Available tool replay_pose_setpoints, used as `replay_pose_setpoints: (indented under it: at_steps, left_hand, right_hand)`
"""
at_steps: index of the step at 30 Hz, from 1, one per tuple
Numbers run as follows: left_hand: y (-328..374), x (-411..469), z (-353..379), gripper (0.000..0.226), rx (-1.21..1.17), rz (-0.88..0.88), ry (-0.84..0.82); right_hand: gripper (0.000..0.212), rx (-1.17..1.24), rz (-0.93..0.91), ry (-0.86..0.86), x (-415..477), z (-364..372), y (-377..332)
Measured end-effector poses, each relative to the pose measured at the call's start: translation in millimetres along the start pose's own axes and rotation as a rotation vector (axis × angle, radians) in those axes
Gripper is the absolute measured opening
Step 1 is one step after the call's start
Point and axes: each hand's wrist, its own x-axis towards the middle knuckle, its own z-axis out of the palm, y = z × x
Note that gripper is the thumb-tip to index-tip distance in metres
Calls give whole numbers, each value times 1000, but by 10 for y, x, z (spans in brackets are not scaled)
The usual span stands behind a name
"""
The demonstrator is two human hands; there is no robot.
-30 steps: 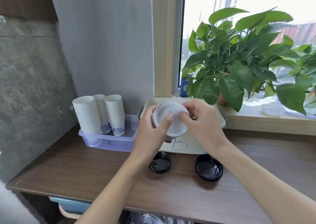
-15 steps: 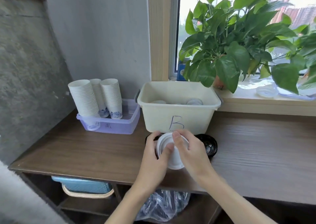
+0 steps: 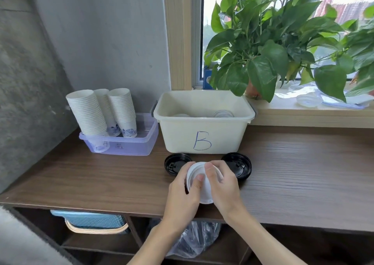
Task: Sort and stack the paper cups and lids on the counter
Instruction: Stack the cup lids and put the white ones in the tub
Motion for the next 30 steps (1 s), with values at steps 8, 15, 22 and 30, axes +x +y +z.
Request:
replay_pose_setpoints:
  at_steps: [8, 15, 22, 30]
  left_hand:
    - [3, 7, 9, 30, -90, 52, 17]
    - [-10, -9, -78, 45, -70, 8, -118]
    - [4, -4, -24, 44, -45, -50, -118]
    - [-6, -15, -23, 34, -102, -9, -118]
  right_hand:
    - [24, -9, -100, -35, -7, -4, 47]
    - [41, 62, -80, -97, -44, -15, 2]
    - [44, 110, -52, 14, -34, -41, 17]
    - [44, 88, -122, 23, -27, -3, -3]
